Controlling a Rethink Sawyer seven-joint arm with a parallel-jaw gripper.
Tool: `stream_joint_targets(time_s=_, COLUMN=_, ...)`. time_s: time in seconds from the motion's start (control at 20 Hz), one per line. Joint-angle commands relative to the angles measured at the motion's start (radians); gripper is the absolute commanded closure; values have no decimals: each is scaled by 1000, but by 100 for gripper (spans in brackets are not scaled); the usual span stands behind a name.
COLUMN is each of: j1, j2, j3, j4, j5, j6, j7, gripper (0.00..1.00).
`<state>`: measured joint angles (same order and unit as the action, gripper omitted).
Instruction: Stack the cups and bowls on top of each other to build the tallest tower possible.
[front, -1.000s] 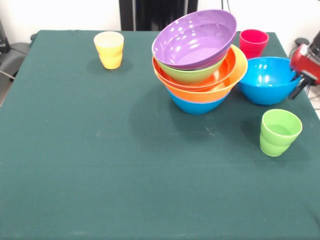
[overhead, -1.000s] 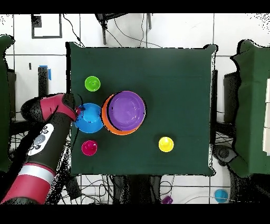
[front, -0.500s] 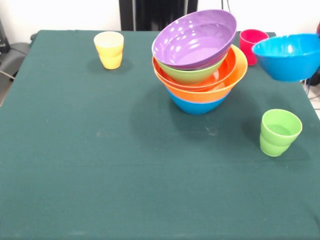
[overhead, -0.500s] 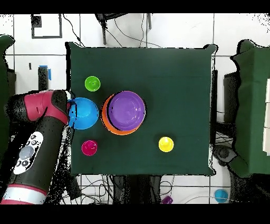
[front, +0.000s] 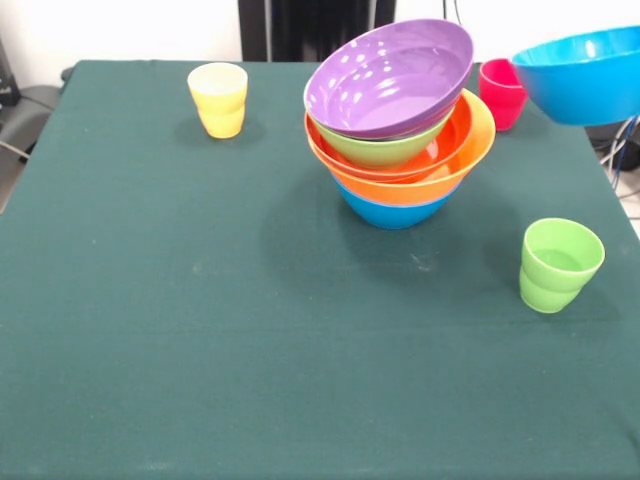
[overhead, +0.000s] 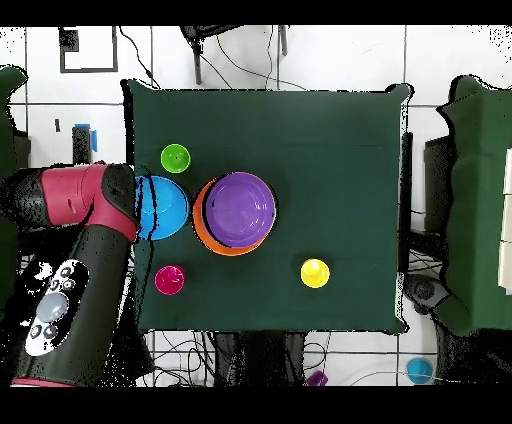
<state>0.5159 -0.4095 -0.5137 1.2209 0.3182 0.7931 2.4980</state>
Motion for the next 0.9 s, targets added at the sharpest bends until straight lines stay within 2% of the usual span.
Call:
stream_joint_targets(time_s=0.05, j1=-54, j2=-17, j3=122, j4=98, j5=-37, j6=62, j7=15, gripper=100)
stream_joint_targets(time_s=0.9, j1=-75, j2=-69, j3=148, j4=190, j5=-70, j6=2, j7=-29, gripper=100)
